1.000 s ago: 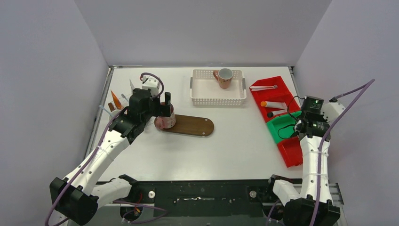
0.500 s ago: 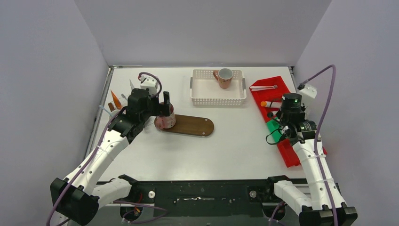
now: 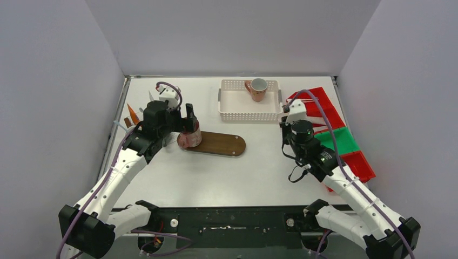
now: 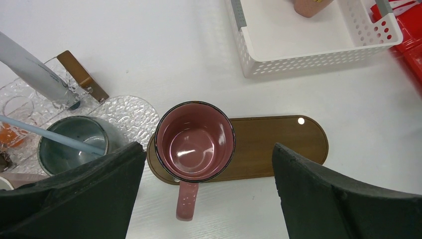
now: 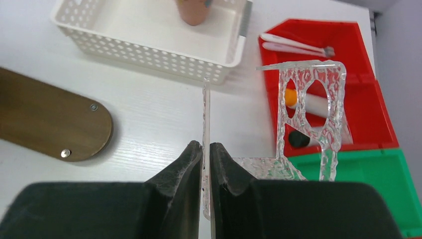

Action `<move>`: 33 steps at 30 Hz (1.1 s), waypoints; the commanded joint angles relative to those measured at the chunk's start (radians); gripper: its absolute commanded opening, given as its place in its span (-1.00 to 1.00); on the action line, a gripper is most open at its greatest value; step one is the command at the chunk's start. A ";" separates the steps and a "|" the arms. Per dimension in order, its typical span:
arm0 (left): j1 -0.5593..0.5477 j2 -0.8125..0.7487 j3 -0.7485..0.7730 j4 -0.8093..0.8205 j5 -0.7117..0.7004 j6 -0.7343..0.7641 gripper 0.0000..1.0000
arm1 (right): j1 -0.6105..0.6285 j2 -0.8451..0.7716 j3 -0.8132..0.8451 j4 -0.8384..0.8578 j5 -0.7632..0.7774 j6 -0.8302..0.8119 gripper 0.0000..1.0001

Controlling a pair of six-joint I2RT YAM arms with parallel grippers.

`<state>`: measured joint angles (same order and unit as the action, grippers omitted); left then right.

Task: Prepare toiletry sets of a toothbrush and toothpaste on the tray
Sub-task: Pick up the toothpaste holder from the storage box.

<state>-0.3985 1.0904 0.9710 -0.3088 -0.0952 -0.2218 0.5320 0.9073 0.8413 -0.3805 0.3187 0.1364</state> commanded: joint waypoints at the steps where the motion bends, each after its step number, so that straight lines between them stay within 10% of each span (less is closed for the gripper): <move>1: 0.009 -0.004 0.005 0.059 0.056 -0.001 0.94 | 0.093 -0.006 -0.043 0.220 -0.049 -0.241 -1.00; 23: 0.007 -0.018 0.067 0.033 0.199 0.022 0.94 | 0.210 0.080 -0.159 0.423 -0.590 -0.972 -1.00; 33: -0.024 0.003 0.160 -0.050 0.310 0.031 0.92 | 0.319 0.076 -0.201 0.442 -0.499 -1.216 -1.00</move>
<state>-0.4068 1.0904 1.0603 -0.3302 0.1360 -0.2131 0.8116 1.0061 0.6533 -0.0452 -0.2237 -0.9287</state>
